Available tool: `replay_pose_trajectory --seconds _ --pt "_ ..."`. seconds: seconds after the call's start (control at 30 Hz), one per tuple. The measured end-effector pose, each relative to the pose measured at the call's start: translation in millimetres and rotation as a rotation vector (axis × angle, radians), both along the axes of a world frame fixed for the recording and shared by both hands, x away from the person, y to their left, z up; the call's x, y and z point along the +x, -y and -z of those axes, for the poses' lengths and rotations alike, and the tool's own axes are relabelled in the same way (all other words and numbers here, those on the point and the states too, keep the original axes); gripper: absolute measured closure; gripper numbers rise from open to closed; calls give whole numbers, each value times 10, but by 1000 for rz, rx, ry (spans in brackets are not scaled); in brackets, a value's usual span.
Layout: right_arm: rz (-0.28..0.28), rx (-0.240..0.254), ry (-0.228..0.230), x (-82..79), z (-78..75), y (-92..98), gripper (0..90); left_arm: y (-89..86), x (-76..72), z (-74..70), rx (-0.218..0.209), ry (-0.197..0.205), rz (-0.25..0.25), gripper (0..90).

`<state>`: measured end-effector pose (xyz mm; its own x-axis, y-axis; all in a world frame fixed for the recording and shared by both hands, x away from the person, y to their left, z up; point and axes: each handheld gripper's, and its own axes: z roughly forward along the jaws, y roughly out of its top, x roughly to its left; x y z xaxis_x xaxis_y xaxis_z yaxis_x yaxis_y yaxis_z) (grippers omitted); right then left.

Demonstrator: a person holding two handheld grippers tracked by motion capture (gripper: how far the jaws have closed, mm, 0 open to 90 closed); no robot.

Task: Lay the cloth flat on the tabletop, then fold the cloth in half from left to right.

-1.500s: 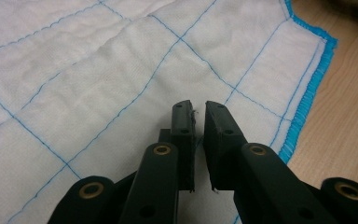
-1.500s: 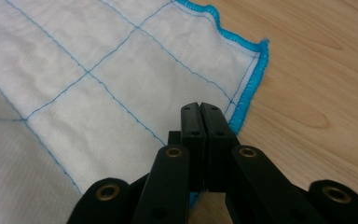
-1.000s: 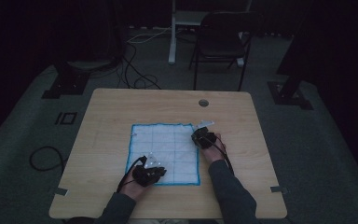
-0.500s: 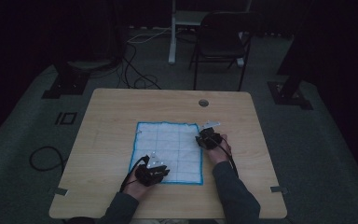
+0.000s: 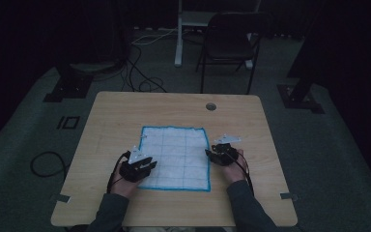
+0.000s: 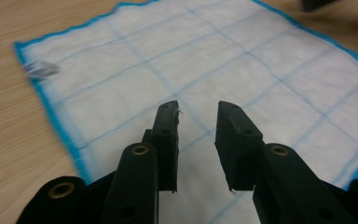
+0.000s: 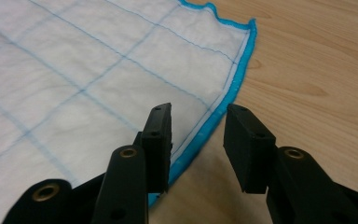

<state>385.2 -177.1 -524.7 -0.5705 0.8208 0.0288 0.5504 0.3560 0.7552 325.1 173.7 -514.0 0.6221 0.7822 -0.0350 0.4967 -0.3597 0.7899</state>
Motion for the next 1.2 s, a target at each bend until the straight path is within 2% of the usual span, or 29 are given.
replay_pose_trajectory --seconds 0.17,0.3,0.47,0.67,0.87,1.03,1.2 --pt "-16 -1 3 -139 -1 53 590 -150 8 28 -15 -1 -48 681" --pt "-15 -12 -8 -229 54 112 581 -204 5 64 -11 -9 -61 667" --pt "0 -7 -20 -317 100 182 573 -243 70 88 -23 -28 -107 666" --pt "18 -4 -16 -357 116 229 568 -263 209 87 -18 -38 -154 638" --pt "23 -10 -21 -343 157 217 568 -285 327 77 -6 -30 -202 618" --pt "19 -26 -26 -354 171 202 563 -303 413 110 -3 -58 -231 608" --pt "22 -15 -25 -377 164 216 562 -290 480 173 6 -82 -247 604"
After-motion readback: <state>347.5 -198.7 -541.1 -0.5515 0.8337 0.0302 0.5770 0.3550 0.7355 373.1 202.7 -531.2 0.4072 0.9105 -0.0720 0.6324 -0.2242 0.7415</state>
